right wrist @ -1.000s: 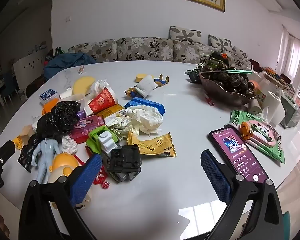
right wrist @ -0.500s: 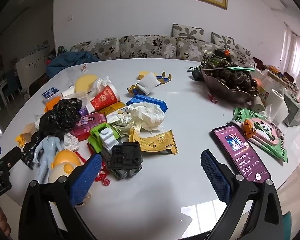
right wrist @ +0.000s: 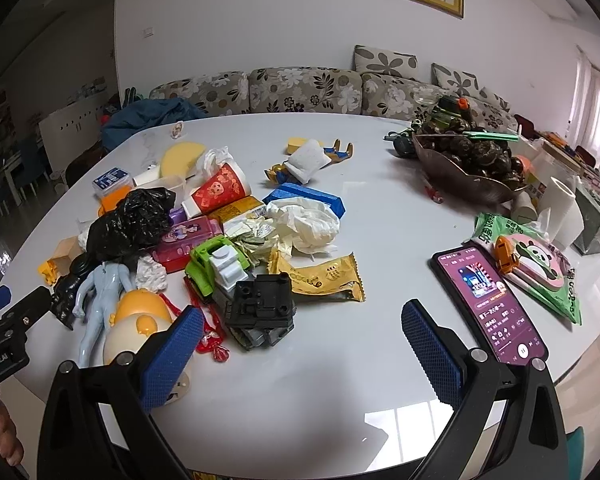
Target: Collect trash
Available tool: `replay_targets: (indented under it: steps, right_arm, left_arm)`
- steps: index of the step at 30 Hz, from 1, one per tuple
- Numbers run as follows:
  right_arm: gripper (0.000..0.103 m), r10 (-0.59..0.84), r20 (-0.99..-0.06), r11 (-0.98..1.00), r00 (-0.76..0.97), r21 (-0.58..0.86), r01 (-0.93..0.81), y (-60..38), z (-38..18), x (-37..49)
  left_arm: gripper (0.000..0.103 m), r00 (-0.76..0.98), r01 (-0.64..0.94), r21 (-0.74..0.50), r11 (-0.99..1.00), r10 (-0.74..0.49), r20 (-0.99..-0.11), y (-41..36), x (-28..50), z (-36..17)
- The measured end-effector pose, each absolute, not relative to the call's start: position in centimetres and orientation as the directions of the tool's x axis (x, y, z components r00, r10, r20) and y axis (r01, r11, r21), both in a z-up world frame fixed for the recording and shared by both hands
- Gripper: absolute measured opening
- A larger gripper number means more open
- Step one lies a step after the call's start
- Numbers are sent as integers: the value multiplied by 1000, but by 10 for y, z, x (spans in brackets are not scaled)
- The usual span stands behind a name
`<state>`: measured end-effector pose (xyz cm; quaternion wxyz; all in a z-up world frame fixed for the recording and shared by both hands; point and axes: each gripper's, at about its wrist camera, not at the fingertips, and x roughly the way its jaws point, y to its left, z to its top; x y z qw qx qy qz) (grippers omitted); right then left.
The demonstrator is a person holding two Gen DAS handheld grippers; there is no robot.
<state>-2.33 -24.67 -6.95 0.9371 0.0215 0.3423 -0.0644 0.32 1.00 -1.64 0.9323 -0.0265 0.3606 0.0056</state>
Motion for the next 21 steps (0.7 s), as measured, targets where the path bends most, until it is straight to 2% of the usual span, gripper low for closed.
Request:
replay_targets:
  steps: [21]
  right_arm:
    - [98, -78, -646, 994, 760, 13, 112, -241, -68, -27]
  left_arm:
    - [94, 738, -30, -51, 998, -12, -675, 9, 4, -20]
